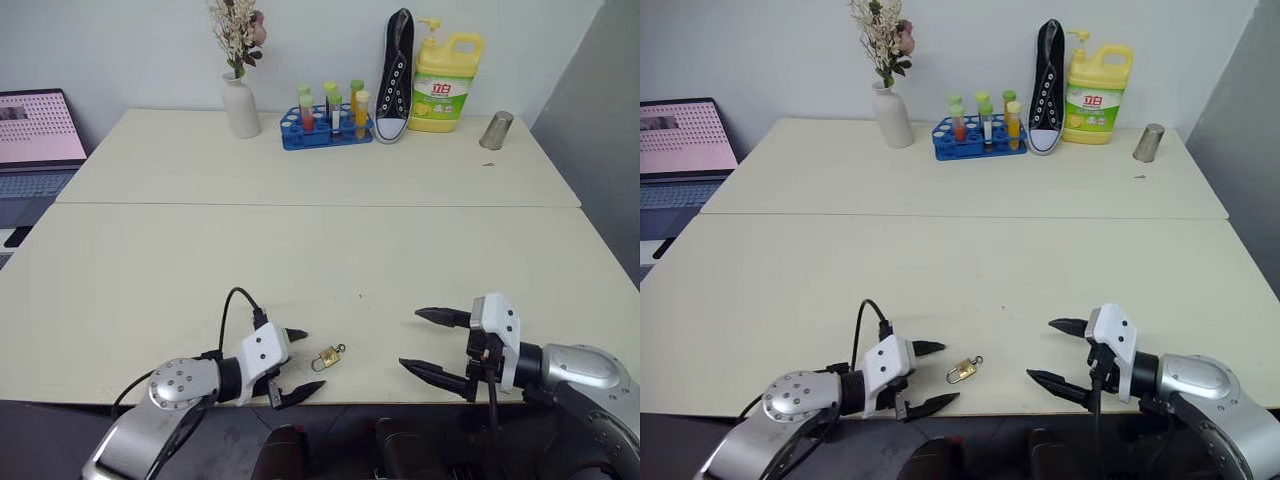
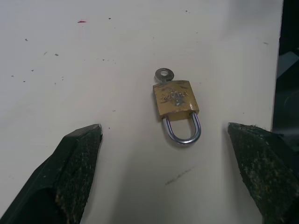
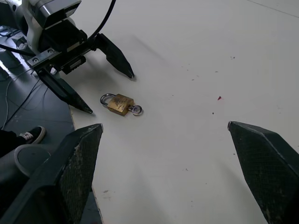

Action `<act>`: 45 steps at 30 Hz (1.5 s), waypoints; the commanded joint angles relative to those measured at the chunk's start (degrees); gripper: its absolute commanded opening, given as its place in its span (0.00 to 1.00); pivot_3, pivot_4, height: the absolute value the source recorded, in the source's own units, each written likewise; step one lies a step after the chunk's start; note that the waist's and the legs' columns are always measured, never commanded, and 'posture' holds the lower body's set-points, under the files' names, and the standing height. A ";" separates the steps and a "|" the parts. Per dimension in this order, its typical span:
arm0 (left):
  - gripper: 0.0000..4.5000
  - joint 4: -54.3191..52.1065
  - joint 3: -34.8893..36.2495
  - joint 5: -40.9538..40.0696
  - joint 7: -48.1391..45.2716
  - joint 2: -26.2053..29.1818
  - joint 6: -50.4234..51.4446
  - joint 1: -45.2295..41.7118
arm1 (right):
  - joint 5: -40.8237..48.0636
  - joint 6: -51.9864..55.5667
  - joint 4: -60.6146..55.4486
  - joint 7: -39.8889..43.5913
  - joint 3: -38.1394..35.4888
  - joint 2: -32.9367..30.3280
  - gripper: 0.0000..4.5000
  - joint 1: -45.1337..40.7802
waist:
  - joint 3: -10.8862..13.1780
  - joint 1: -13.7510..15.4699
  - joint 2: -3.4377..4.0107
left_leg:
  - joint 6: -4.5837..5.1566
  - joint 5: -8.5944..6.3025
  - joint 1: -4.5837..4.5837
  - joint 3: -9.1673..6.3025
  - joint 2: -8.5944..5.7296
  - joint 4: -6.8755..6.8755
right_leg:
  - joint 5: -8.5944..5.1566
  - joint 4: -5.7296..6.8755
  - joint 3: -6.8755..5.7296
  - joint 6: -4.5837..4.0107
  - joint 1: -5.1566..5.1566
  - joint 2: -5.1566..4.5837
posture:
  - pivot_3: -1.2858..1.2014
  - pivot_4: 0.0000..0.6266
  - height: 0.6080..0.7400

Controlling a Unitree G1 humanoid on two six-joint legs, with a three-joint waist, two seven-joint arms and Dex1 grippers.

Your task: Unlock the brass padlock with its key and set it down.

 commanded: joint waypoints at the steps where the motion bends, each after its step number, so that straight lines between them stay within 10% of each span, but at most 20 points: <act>1: 1.00 0.31 -1.23 1.04 1.45 -1.19 -0.03 -1.21 | 1.60 1.14 -3.10 -0.92 -0.87 -0.44 1.00 -0.83 | 0.00 0.01 0.00 | 0.00 0.00 0.00 0.01 0.00 0.00 | 0.00 0.00 0.01 0.00 0.00 0.00 | 0.52 0.24 1.00; 16: 1.00 2.08 -7.35 4.61 4.20 -3.90 5.09 -4.70 | 2.39 4.15 -5.19 -2.14 -1.07 -0.98 1.00 -2.04 | -0.09 0.10 -0.02 | 0.00 0.00 0.00 0.01 -0.06 0.01 | 0.01 -0.01 0.02 0.02 0.04 0.00 | 0.52 0.24 1.00; 28: 0.22 2.46 -5.57 2.87 3.60 -3.90 5.52 -5.89 | 2.28 3.97 -4.52 -2.65 -0.36 -0.70 1.00 -3.25 | -0.09 0.08 -0.02 | 0.00 0.00 0.02 0.01 -0.04 0.01 | 0.01 -0.01 0.01 0.02 0.04 0.01 | 0.52 0.24 1.00; 45: 0.22 19.09 -2.81 11.66 8.86 -12.11 -38.19 -26.44 | 3.45 4.67 1.33 -5.58 0.04 3.95 1.00 -13.02 | -0.06 0.18 -0.05 | 0.01 0.01 -0.05 0.02 -0.07 0.03 | 0.06 -0.03 0.06 0.07 0.02 0.19 | 0.52 0.24 1.00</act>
